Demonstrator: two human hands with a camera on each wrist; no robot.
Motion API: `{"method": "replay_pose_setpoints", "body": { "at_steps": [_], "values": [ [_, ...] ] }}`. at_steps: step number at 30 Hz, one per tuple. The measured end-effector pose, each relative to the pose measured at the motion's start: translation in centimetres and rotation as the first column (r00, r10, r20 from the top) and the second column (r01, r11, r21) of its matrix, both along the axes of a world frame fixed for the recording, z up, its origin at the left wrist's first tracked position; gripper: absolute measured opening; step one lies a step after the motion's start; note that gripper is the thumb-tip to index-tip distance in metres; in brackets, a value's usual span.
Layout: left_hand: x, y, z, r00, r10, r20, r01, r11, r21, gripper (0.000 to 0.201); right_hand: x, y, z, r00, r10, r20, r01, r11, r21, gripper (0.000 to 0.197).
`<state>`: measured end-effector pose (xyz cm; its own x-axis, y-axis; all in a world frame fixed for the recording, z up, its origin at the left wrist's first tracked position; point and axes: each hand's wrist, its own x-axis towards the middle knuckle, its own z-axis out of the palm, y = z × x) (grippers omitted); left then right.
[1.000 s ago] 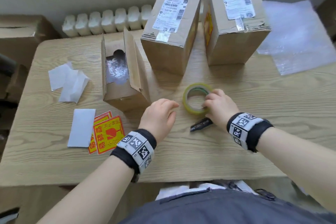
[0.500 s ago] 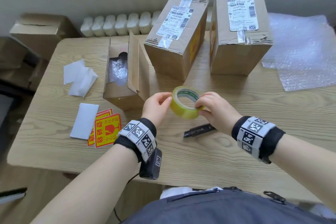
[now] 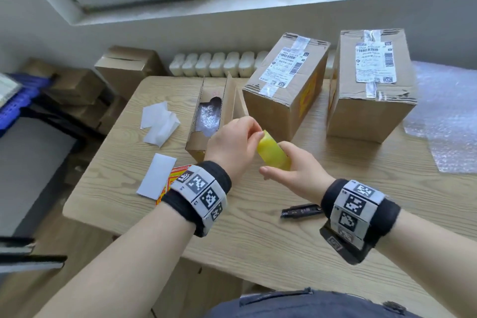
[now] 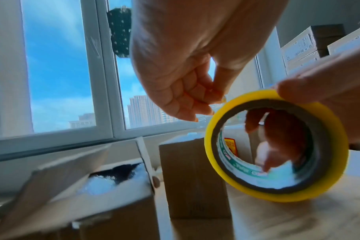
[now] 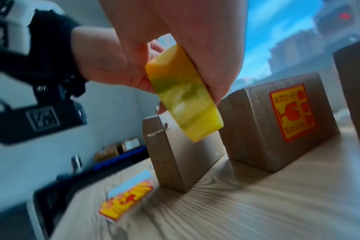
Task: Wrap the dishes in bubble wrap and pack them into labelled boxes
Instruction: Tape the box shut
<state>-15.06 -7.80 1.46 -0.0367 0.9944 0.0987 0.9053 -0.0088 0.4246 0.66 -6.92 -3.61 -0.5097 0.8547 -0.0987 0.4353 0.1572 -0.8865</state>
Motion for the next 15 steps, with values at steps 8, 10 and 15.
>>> {"method": "replay_pose_setpoints", "body": {
  "at_steps": [8,10,15],
  "values": [
    [-2.6,2.5,4.9,0.999,-0.012,-0.037,0.013,1.000,0.026,0.009,-2.1,1.8,3.1,0.986,-0.008,-0.168,-0.014,0.991,-0.132,0.033],
    [-3.1,2.9,6.1,1.000,0.015,0.011,-0.016,0.999,0.039,0.011,-2.4,2.2,3.2,0.985,-0.031,-0.171,-0.010,0.972,-0.233,0.036],
    [-4.3,3.0,7.9,0.998,0.009,0.067,-0.008,1.000,-0.005,0.009,-3.0,2.0,0.8,0.999,-0.009,-0.049,-0.014,0.900,-0.436,0.050]
  ]
}}
